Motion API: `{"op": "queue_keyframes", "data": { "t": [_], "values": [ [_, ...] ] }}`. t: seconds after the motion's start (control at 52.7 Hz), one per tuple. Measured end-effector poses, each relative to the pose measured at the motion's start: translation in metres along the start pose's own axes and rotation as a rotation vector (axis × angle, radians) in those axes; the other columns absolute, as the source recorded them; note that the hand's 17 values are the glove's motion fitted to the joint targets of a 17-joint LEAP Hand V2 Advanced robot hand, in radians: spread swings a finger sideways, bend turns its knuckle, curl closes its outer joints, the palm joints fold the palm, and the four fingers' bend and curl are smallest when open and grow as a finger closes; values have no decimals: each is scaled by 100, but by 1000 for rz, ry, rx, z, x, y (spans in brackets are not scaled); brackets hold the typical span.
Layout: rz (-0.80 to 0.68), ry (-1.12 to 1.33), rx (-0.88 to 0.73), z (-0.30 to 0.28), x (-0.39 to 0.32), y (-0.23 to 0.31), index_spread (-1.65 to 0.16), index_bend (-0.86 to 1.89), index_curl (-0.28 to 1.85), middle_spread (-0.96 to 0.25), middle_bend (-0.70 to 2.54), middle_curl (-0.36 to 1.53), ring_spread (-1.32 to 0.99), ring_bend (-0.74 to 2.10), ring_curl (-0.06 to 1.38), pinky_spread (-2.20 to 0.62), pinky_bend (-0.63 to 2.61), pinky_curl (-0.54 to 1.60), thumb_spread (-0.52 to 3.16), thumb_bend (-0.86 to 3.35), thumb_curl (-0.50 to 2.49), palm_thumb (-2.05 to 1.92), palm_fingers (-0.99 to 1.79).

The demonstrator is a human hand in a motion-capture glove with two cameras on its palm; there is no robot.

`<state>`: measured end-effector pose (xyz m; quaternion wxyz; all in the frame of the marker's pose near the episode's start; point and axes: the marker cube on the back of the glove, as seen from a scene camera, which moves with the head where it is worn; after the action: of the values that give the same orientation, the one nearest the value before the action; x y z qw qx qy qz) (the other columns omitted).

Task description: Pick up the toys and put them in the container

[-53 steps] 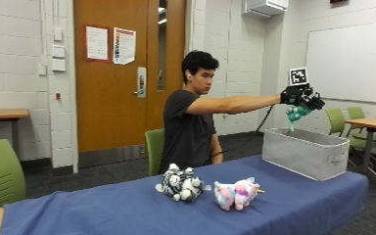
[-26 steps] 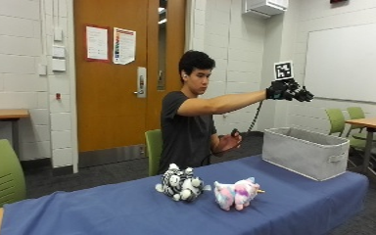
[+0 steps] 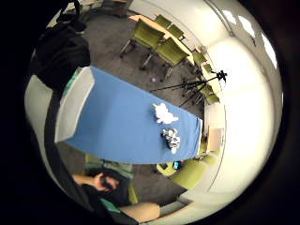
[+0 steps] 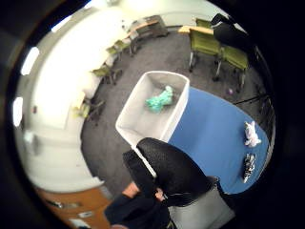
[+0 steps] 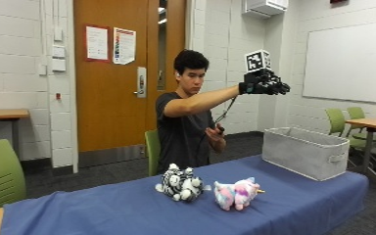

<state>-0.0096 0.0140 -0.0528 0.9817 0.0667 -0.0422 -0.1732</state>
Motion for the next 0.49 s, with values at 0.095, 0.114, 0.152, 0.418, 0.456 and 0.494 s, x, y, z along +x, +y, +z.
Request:
{"op": "queue_keyframes", "data": {
  "t": [0.095,0.114,0.152,0.418,0.456,0.494],
  "values": [
    [169,172,18,0,55,25,-29,18,51,-5,36,47,-23,85,32,-17,99,34,103,-8,23,-11,19],
    [218,212,20,1,62,27,-29,18,51,-5,36,47,-23,85,32,-17,98,34,103,-8,23,-10,20],
    [272,253,22,2,67,42,-29,19,51,-6,36,47,-23,85,32,-17,97,34,103,-8,22,-11,20],
    [443,236,-11,35,183,149,-31,18,50,-11,36,46,-26,84,30,-17,90,32,99,-9,19,-12,25],
    [464,221,-30,41,198,157,-31,19,50,-12,36,46,-26,84,30,-17,90,32,99,-9,19,-12,26],
    [484,210,-38,46,217,164,-31,19,50,-12,36,46,-26,84,29,-17,89,32,99,-9,19,-12,27]
  ]
}}
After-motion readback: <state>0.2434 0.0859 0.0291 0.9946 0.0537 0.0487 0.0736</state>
